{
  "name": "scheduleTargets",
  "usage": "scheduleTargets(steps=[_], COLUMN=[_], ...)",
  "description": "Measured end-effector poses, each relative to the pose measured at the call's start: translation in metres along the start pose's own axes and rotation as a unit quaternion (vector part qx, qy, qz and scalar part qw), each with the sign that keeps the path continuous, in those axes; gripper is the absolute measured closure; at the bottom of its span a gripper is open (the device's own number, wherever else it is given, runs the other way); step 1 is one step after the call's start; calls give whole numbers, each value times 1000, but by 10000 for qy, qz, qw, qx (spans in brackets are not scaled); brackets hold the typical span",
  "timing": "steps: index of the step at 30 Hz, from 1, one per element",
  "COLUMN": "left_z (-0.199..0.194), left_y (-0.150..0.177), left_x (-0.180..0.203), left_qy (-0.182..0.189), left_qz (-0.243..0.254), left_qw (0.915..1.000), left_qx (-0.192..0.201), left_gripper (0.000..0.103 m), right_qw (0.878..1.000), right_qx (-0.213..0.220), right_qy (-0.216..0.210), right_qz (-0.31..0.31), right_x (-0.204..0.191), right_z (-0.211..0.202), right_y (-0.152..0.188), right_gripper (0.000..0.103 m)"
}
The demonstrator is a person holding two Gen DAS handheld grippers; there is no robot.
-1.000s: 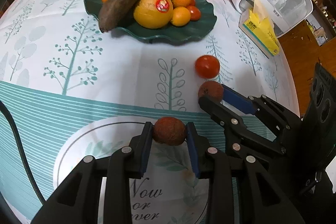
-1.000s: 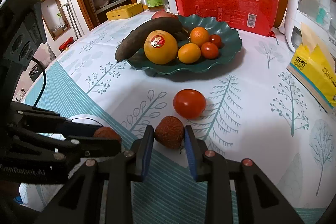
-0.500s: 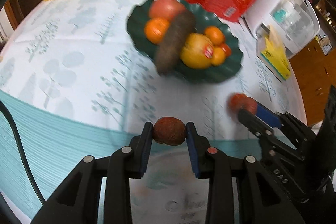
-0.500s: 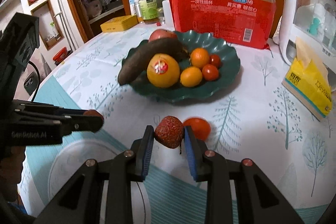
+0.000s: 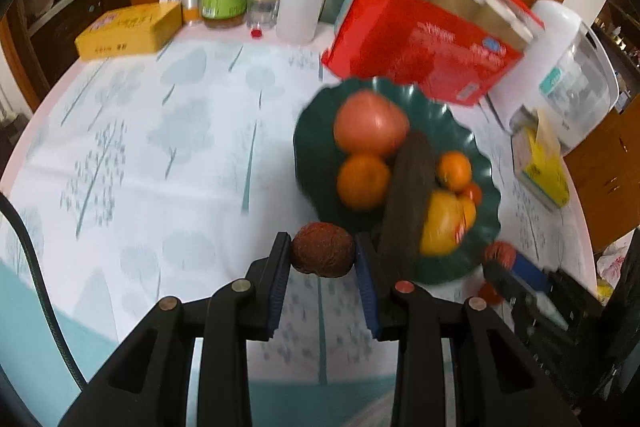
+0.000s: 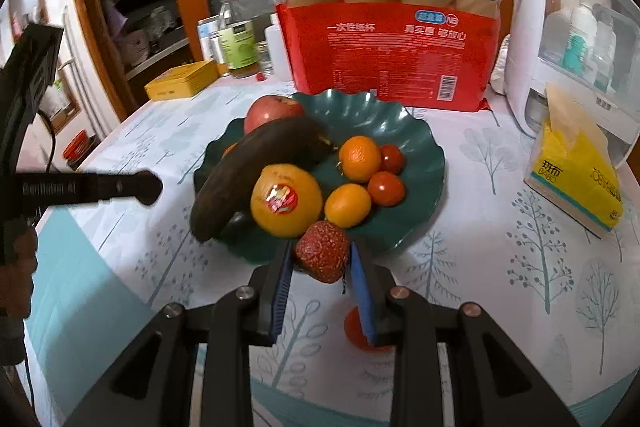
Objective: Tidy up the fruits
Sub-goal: 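Carry both lychees onto the green plate and open both tools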
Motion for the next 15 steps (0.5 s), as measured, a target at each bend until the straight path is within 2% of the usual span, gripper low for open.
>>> scheduleTargets(steps=[8, 15], left_z=[20, 44], left_y=[-44, -50], left_x=[-1, -6], left_qy=[145, 246], left_qz=[109, 24], left_qw=[9995, 9997], left_qx=[244, 83], left_gripper=[73, 73], right_qw=[9993, 9985], right_qx=[55, 20], right_qy=[293, 420], right_qz=[220, 338], right_x=[2, 5], right_z=[10, 13], right_y=[-8, -9], right_gripper=[73, 73])
Point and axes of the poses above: each gripper's, at about its wrist camera, not at the fingertips, and z roughly the way its jaws point, x to its right, y to its underside, the point moved 7 cm from there along z, roughly the way its jaws point, and after that the axes turned 2 degrees about -z, right-handed, at the moved point
